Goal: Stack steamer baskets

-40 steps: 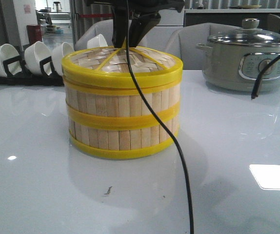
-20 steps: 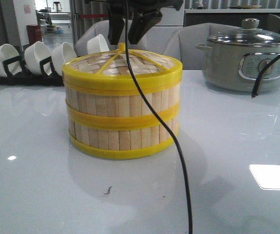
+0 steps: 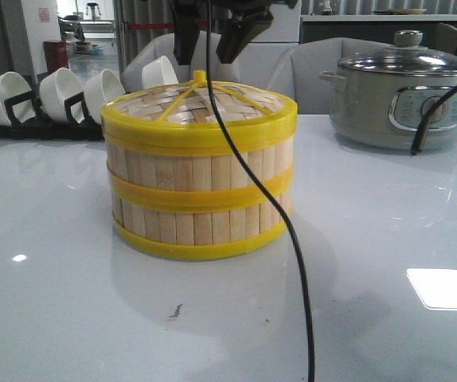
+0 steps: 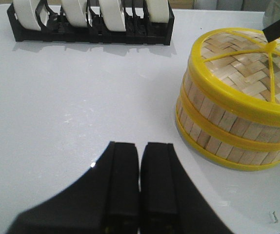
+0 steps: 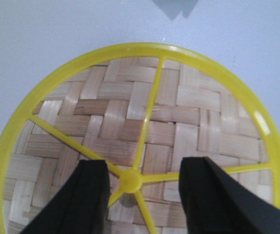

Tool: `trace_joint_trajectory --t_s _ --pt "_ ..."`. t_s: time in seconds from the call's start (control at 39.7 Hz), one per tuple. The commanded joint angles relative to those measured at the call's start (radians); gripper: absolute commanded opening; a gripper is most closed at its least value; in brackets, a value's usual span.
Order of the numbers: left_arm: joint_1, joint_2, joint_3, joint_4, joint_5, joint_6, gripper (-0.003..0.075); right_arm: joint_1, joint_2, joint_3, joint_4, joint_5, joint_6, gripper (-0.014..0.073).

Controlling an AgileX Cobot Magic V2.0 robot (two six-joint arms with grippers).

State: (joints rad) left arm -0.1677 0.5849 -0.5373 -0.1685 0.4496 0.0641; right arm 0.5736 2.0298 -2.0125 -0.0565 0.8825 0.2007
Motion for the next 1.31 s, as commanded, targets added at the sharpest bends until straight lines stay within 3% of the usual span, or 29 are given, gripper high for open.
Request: trace_joint_trajectory --t_s 0.0,0.38,0.91,1.28 --pt "-0.005 0.001 -0.029 -0.008 -0.078 -0.003 0.0085 -0.01 -0.118 -0.03 -0.074 -0.061 -0.002 0.0447" --pt "-0.005 0.001 -0.029 -0.008 -0.078 -0.003 0.0085 -0.139 -0.469 0.327 -0.102 -0.225 -0.002 0.0447" --pt "-0.005 0.001 -0.029 -0.008 -0.078 -0.003 0.0085 -0.496 -1.075 0.962 -0.095 -0.386 -0.002 0.0447" --pt "-0.005 0.001 -0.029 -0.008 -0.078 -0.003 0.0085 -0.586 -1.502 1.441 -0.095 -0.647 -0.002 0.0447"
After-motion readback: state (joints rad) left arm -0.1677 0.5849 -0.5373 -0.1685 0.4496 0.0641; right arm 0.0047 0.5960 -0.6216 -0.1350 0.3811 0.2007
